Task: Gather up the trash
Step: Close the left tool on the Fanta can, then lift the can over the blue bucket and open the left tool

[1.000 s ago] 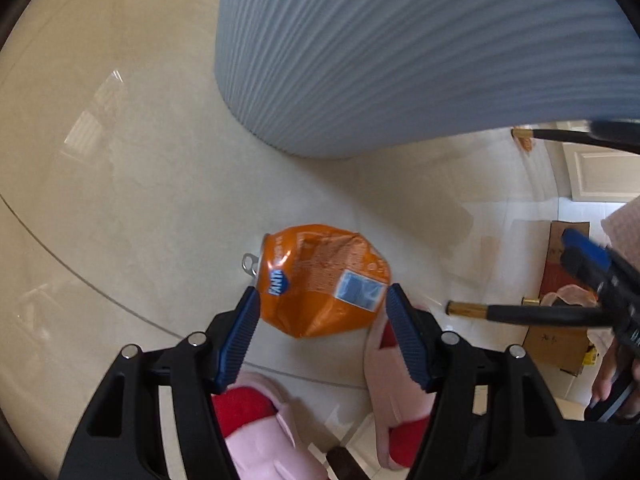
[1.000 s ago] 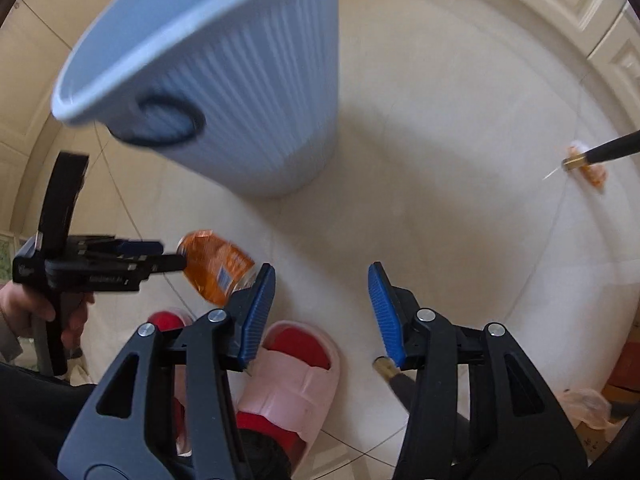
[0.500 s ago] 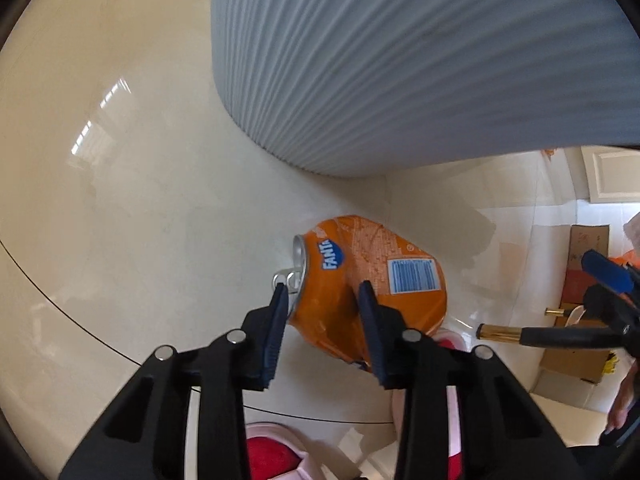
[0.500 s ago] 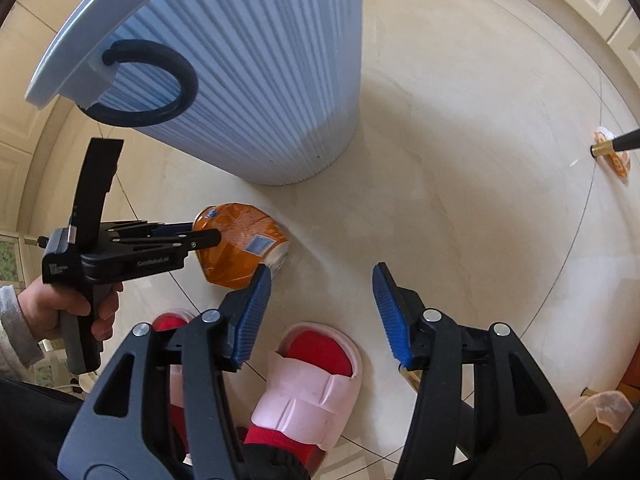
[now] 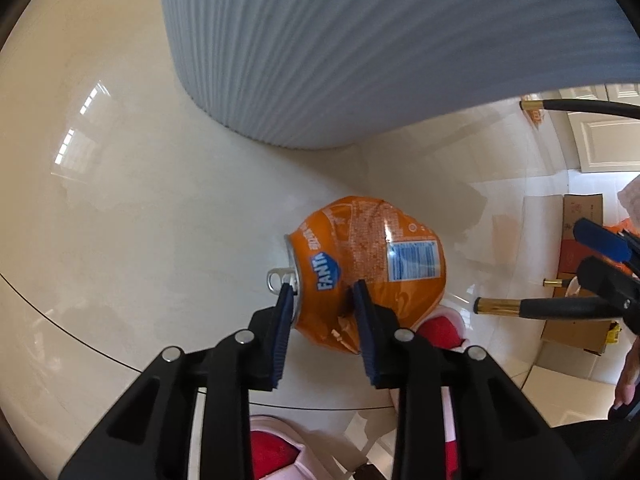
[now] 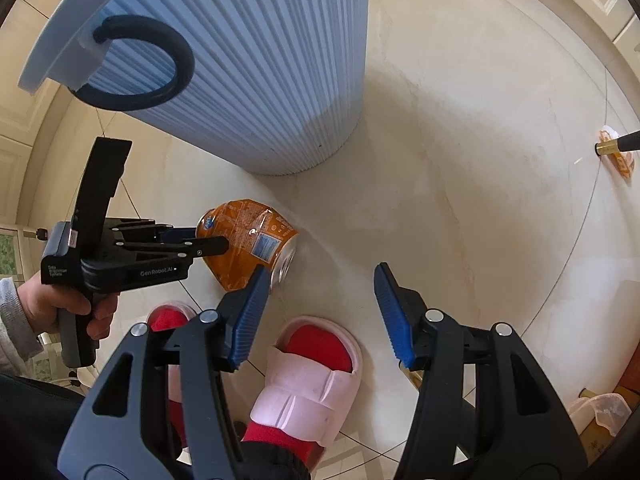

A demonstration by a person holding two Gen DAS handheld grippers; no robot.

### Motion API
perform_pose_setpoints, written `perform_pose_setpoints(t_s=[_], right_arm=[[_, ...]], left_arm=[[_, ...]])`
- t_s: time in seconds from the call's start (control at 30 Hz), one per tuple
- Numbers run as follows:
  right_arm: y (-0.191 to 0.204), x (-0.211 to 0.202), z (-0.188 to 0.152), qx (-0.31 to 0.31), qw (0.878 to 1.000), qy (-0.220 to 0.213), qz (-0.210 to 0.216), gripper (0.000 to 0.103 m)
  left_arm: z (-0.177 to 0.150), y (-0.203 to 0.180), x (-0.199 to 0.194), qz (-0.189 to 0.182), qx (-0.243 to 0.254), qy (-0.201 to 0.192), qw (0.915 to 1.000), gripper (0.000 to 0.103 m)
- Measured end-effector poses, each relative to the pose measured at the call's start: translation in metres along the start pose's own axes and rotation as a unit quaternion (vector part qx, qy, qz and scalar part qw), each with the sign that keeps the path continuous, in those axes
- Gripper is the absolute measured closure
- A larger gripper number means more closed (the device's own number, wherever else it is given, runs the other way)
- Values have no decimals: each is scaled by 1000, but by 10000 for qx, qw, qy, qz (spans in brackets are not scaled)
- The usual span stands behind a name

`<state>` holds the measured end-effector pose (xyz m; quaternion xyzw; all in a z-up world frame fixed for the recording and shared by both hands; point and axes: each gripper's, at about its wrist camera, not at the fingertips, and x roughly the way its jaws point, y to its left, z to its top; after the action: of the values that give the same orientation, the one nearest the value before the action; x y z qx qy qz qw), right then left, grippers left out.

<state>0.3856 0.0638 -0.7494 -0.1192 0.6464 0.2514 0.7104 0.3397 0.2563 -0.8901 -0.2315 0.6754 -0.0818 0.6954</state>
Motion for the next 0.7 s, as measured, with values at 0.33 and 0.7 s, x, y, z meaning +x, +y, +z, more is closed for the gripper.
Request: perform_pose_setpoints(t_s=[0.33, 0.7], right_arm=[[3, -10, 6, -173, 9998, -103, 15, 49], [37, -74, 18, -795, 9952, -534, 188, 49]], left_arm=[[-21, 10, -27, -128, -353, -77, 9993, 79], [-76, 29, -142, 99, -924, -866, 9919, 80]])
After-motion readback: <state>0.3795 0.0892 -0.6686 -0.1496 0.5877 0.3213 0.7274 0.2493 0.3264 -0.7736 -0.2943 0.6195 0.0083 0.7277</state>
